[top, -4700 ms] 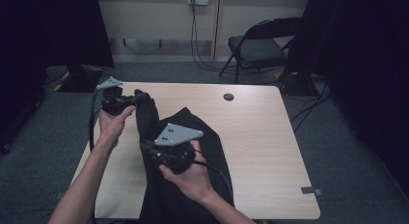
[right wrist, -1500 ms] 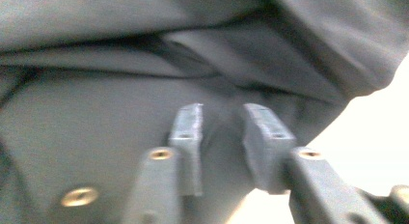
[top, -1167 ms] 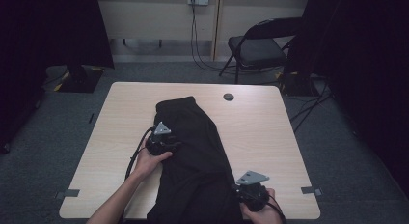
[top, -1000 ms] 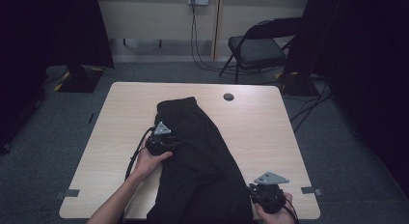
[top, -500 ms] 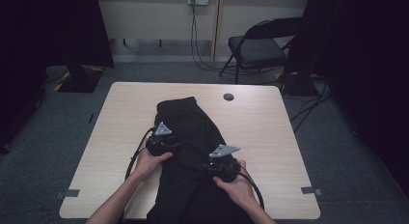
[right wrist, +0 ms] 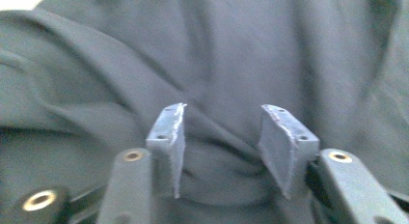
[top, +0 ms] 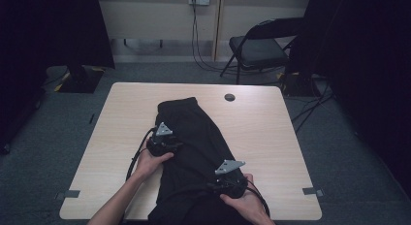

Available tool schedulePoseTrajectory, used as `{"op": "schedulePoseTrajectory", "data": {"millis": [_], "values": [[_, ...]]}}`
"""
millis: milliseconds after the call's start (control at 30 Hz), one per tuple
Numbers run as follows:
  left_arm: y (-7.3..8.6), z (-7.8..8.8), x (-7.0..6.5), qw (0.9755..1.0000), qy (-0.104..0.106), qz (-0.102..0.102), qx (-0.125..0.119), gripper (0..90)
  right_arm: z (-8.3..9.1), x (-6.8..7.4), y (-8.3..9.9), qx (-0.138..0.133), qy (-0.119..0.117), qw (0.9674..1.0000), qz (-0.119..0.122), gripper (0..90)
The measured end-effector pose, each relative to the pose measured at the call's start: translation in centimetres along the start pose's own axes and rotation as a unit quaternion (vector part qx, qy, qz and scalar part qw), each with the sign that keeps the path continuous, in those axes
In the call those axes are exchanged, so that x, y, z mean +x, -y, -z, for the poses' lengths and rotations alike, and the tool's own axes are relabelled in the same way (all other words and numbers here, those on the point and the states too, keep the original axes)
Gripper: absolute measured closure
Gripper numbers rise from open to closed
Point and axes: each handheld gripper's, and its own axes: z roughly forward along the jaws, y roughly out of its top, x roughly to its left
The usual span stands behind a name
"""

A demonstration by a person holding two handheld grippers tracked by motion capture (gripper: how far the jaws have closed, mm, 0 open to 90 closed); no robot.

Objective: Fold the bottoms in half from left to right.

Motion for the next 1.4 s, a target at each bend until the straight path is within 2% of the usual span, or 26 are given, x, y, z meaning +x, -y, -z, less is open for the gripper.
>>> {"op": "schedulePoseTrajectory", "data": {"millis": [33,100,133,233,267,333,367,400,500,533,600,633,667,700,767,800,933,967,1000,1033,1067,1100,1167,1200,1333,1400], "values": [[0.0,0.0,0.0,1.0,0.0,-0.001,0.0,55.0,0.6,1.5,-0.7,-0.021,-0.026,0.9994,0.012,48.4],[0.0,0.0,0.0,1.0,0.001,0.001,0.0,55.0,0.6,2.2,-1.0,-0.025,-0.033,0.9989,0.02,43.7],[0.0,0.0,0.0,1.0,0.0,0.0,0.0,55.0,0.4,3.2,-1.4,-0.031,-0.052,0.9977,0.031,41.3],[0.0,0.0,0.0,1.0,-0.001,-0.001,0.0,54.9,-0.4,5.5,-2.3,-0.03,-0.077,0.9953,0.051,35.7],[0.0,0.0,0.0,1.0,0.0,-0.001,0.0,54.9,-1.0,7.3,-3.0,-0.026,-0.092,0.9934,0.064,31.2],[0.0,0.0,0.0,1.0,0.0,0.0,0.0,54.9,-1.1,7.8,-3.2,-0.024,-0.105,0.9918,0.067,30.8],[0.0,0.0,0.0,1.0,0.0,0.0,0.0,54.9,-2.0,9.3,-3.5,-0.018,-0.139,0.9873,0.076,26.7],[0.0,0.0,0.0,1.0,0.0,-0.001,0.0,54.9,-2.4,9.8,-3.5,-0.014,-0.149,0.9854,0.082,25.9],[0.0,0.0,0.0,1.0,0.0,-0.001,0.0,54.9,-3.7,10.8,-3.3,0.004,-0.156,0.9834,0.093,21.0],[0.0,0.0,0.0,1.0,0.0,-0.001,0.0,54.9,-4.6,11.5,-2.9,0.018,-0.136,0.9828,0.124,22.4],[0.0,0.0,0.0,1.0,0.0,0.0,0.0,54.8,-4.6,11.7,-2.6,0.007,-0.121,0.9837,0.133,26.5],[0.0,0.0,0.0,1.0,0.0,0.0,0.0,54.8,-4.4,11.6,-2.5,0.001,-0.102,0.9844,0.143,39.5],[0.0,0.0,0.0,1.0,0.0,0.0,0.0,54.8,-4.4,11.6,-2.5,0.001,-0.102,0.9844,0.143,39.5],[0.0,0.0,0.0,1.0,0.0,-0.001,0.0,54.8,-4.2,10.8,-2.5,-0.008,-0.093,0.9886,0.118,71.3],[0.0,0.0,0.0,1.0,0.0,0.0,0.0,54.8,-4.1,10.5,-2.5,-0.01,-0.088,0.9891,0.117,76.9],[0.0,0.0,0.0,1.0,0.0,0.0,0.0,54.8,-3.9,10.0,-2.4,-0.014,-0.099,0.9897,0.103,81.3],[0.0,0.0,0.0,1.0,0.0,0.001,0.001,54.8,-2.0,9.1,-2.5,-0.038,-0.11,0.9891,0.091,83.6],[0.0,0.0,0.1,1.0,-0.001,0.0,0.001,54.8,-0.4,8.4,-2.7,-0.056,-0.106,0.9898,0.077,84.0],[0.0,0.0,0.0,1.0,0.0,0.001,0.001,54.8,-0.4,8.4,-2.7,-0.056,-0.106,0.9898,0.077,84.0],[0.0,0.0,0.0,1.0,0.001,0.001,0.001,54.8,1.2,7.4,-2.3,-0.069,-0.098,0.9909,0.061,84.0],[0.0,0.0,0.0,1.0,0.001,0.001,0.001,54.8,1.2,7.4,-2.3,-0.069,-0.098,0.9909,0.061,84.0],[0.0,0.0,0.1,1.0,0.0,0.0,0.001,54.8,3.0,6.2,-1.5,-0.079,-0.087,0.992,0.045,84.0],[0.0,0.0,0.1,1.0,0.0,0.0,0.0,54.8,3.6,5.8,-1.2,-0.083,-0.081,0.9926,0.037,84.1],[0.0,0.0,0.1,1.0,0.0,0.0,0.001,54.8,5.3,4.5,-0.1,-0.093,-0.068,0.9932,0.015,84.3],[0.0,0.0,0.1,1.0,0.0,0.0,0.001,54.8,7.3,3.1,1.1,-0.11,-0.056,0.9923,-0.016,84.0],[0.0,0.0,0.1,1.0,0.0,0.0,0.001,54.8,8.4,1.7,2.5,-0.105,-0.034,0.9931,-0.04,83.9]]}}
